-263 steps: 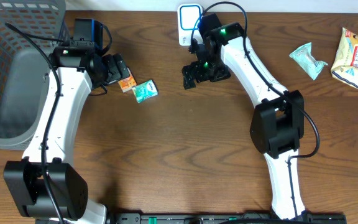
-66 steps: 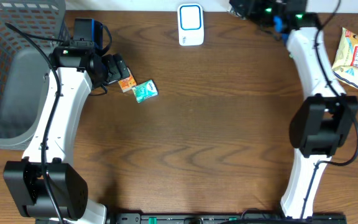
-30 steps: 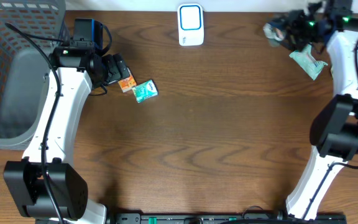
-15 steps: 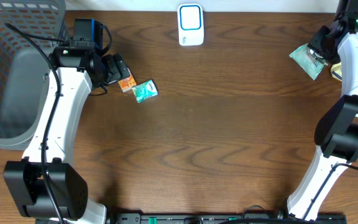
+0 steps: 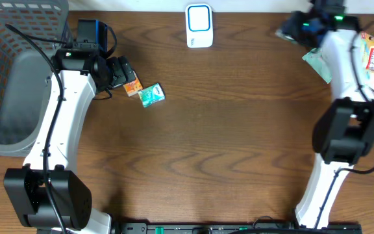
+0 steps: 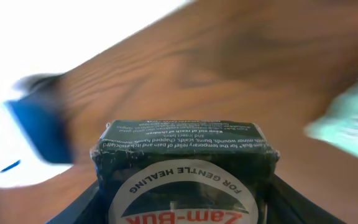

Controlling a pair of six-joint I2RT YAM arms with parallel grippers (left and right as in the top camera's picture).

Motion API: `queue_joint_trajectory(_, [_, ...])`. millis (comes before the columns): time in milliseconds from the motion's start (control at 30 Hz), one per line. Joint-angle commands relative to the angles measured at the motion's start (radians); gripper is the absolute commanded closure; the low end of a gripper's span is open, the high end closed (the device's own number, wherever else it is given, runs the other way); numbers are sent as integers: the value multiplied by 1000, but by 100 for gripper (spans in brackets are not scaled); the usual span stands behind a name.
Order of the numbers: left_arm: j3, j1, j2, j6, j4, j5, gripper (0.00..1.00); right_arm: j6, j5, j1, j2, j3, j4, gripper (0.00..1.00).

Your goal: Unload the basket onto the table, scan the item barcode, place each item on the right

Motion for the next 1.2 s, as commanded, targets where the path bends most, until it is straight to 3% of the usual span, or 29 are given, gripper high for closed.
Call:
queue_joint_trajectory(0, [5, 3, 5, 6, -3, -13, 0, -72, -6, 111, -4, -4, 75, 70])
queue_joint_trajectory(267, [5, 3, 5, 6, -3, -13, 0, -121, 290, 299, 14, -4, 339, 71])
queue_joint_trajectory(500, [5, 3, 5, 6, -3, -13, 0, -223, 328, 399, 107, -4, 601, 62])
queue_joint_trajectory(667, [5, 3, 5, 6, -3, -13, 0, -220, 360, 430, 180, -4, 740, 63])
queue_joint_trajectory(1167, [5, 3, 5, 6, -3, -13, 0, -193, 374, 428, 187, -3, 814, 62])
